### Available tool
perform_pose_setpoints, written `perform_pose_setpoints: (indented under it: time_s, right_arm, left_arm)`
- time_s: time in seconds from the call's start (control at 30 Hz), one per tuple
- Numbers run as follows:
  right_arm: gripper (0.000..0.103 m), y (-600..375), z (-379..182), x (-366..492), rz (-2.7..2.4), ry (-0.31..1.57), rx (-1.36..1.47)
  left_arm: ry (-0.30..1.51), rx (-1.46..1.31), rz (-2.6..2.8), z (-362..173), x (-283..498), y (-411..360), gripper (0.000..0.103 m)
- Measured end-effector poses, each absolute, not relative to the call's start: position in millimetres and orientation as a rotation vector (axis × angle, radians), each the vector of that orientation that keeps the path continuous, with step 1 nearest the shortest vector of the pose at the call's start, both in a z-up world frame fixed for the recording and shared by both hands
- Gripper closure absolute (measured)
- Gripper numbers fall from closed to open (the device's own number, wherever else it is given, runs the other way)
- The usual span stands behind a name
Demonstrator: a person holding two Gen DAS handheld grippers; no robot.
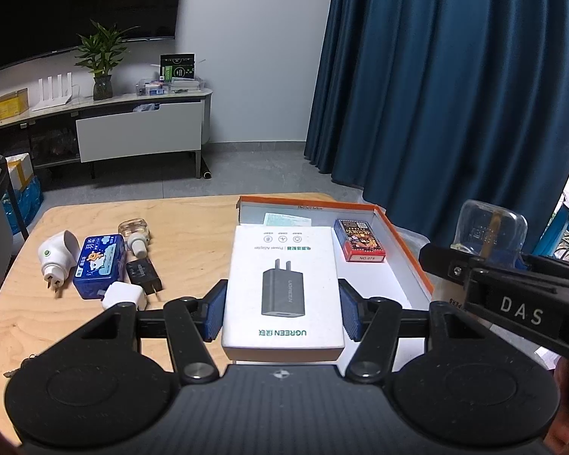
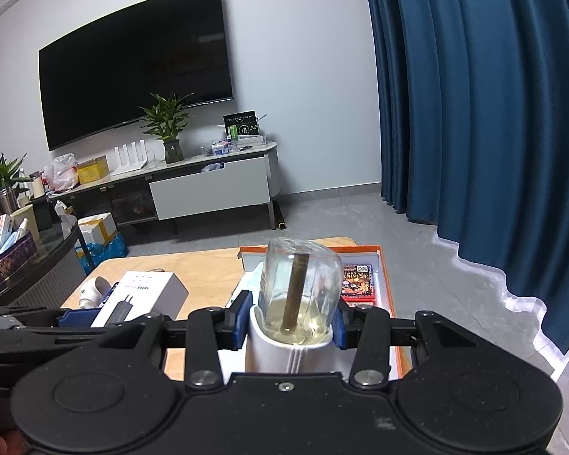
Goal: Organize rigid objects
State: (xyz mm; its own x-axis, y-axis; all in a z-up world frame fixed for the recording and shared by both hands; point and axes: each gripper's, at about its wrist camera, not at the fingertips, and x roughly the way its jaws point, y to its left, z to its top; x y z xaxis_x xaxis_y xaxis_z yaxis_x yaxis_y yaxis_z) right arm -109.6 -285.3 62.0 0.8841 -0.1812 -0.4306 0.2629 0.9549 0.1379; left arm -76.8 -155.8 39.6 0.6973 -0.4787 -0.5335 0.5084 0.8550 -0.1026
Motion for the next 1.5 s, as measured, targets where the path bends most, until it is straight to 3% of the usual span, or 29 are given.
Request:
perform_pose_setpoints:
  time_s: [1.5]
  right_arm:
    - [0.052, -280.5, 58.7, -100.4, -0.239, 0.451, 0.172]
  left_arm:
    - [0.582, 0.048, -0.573, 36.8, -82.0, -154.2, 0.044]
